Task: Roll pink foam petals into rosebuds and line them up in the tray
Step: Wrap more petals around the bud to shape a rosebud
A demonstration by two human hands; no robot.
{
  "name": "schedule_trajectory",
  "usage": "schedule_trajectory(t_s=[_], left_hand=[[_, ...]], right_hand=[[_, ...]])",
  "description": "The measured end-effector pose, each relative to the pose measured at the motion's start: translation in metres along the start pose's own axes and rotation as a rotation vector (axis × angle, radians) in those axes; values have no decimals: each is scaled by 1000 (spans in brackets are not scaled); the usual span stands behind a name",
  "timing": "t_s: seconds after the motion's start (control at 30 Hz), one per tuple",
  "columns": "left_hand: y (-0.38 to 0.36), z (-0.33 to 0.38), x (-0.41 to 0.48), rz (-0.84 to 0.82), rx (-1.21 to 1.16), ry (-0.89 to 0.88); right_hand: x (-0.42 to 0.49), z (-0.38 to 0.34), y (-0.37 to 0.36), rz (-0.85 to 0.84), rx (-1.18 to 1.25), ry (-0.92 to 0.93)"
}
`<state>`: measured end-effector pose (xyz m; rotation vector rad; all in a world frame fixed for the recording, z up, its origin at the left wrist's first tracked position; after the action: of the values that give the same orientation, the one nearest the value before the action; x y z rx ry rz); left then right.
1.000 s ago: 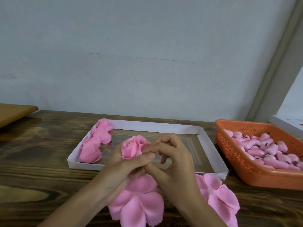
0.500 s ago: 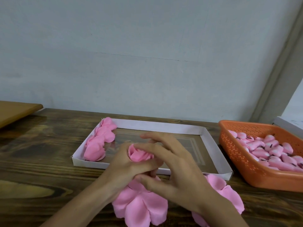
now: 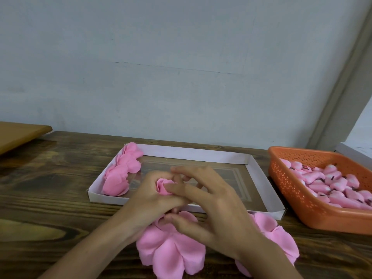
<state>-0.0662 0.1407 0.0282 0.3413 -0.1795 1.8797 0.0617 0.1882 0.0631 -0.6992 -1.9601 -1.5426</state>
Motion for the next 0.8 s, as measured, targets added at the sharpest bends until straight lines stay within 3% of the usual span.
schedule_trajectory(t_s=[0.17, 0.33, 0.43, 0.6, 0.8], left_hand=[[2, -8, 1, 4, -126, 83], [5, -4, 4, 93, -552, 123], [6, -7, 1, 155, -738, 184], [-3, -5, -2, 159, -658, 182], [-7, -10, -2, 253, -583, 190]], right_hand=[[1, 3, 0, 5, 101, -42], [-4, -1, -1, 285, 289, -203], [-8, -1, -11, 352, 462, -338], [-6, 4, -34, 248, 729, -510], [-7, 10, -34, 250, 794, -526]])
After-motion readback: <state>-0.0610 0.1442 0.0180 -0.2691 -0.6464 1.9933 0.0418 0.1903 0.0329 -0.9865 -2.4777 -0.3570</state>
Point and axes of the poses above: each hand's wrist, its own x-axis towards the middle knuckle, its own y-axis out of the back of the hand, z = x × y, the point moved 6 cm from there along x, towards the middle knuckle
